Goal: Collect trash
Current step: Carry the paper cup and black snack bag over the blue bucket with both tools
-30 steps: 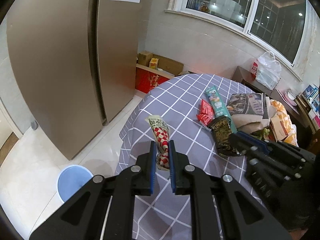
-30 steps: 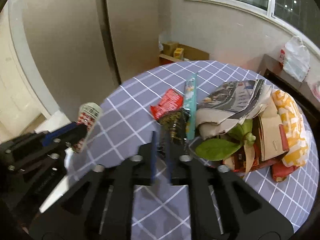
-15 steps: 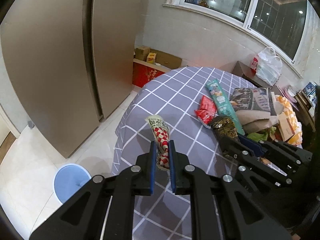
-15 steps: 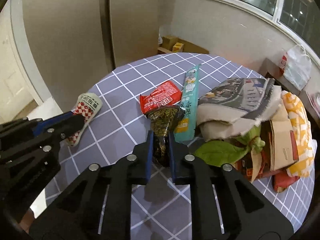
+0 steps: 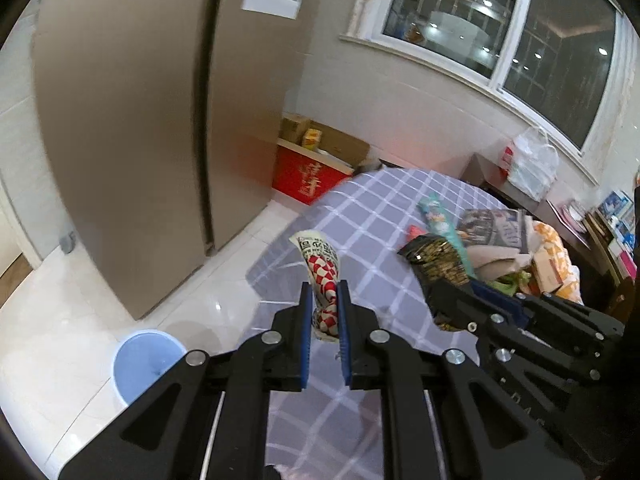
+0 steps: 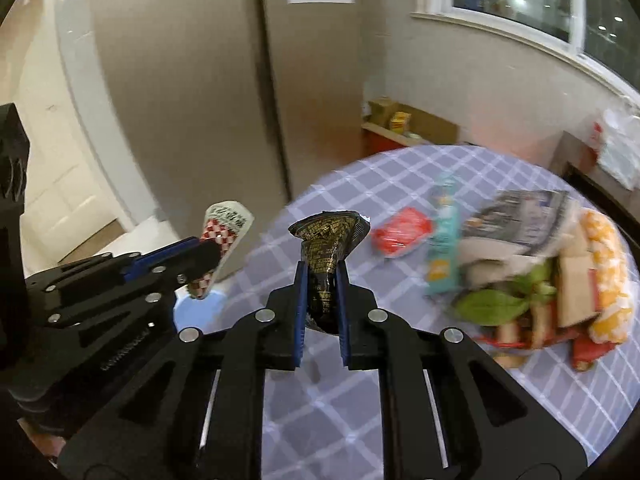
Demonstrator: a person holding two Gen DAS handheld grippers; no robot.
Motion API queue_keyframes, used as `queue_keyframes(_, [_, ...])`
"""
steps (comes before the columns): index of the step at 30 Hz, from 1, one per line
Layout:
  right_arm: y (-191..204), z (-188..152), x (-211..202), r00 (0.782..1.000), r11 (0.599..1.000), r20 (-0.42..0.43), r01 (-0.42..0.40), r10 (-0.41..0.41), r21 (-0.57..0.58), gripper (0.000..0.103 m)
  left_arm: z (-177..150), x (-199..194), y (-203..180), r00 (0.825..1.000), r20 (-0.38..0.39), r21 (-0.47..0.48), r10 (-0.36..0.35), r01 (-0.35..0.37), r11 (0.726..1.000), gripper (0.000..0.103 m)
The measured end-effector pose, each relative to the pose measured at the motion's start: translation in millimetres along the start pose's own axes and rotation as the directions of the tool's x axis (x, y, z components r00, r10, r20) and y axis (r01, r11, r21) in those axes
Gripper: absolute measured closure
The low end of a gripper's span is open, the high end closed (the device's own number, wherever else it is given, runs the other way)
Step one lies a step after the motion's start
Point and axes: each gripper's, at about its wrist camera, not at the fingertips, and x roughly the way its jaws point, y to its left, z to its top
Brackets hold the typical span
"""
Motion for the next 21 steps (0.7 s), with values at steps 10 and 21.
queue_keyframes(10, [103.2, 8.0, 48.5, 0.976, 0.975, -0.069, -0.211, 0.206, -0.072, 0.09, -16.9, -21.3, 103.1, 0.987, -0.029, -0.129, 0.157, -0.159, 0.979, 0.092])
queue_keyframes(21, [187.6, 14.8, 113.2, 0.915, 0.915, -0.107, -0.397, 0.389, -0.068, 0.086, -31.3, -33.7, 214.0, 0.925, -0.072, -0.286, 0.373, -0.378, 0.881, 0.092])
